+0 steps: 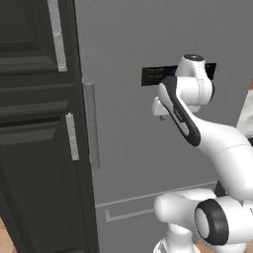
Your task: Retrieve a lemon from the fridge and place it on the cutting board with the fish.
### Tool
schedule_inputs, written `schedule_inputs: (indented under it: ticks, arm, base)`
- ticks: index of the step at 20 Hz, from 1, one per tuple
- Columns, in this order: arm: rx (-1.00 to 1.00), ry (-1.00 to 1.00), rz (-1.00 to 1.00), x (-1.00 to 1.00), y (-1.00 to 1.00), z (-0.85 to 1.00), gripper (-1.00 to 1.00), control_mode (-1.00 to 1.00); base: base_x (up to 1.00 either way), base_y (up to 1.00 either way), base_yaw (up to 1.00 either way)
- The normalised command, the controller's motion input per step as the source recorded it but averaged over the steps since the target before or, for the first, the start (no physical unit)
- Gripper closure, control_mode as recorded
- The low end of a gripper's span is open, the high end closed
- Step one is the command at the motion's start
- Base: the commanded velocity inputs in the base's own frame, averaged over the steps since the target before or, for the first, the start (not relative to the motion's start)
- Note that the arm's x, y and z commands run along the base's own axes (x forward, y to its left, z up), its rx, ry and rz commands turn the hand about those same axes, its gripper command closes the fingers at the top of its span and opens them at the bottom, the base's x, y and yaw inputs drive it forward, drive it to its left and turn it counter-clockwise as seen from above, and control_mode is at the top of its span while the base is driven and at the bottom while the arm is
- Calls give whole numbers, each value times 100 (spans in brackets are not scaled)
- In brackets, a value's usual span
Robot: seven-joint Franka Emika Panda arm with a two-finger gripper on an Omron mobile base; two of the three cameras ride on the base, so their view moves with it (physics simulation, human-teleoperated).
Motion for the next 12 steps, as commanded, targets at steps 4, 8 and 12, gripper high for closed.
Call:
schedule_inputs:
  ticks: [4, 8, 12]
  arm:
    - [0, 0, 0, 0, 0, 0, -100, 100]
    - [0, 0, 0, 0, 0, 0, -100, 100]
    - [0, 0, 0, 0, 0, 0, -100, 100]
  base:
    - [-19, 59, -14]
    - [-23, 48, -19]
    - [-21, 47, -20]
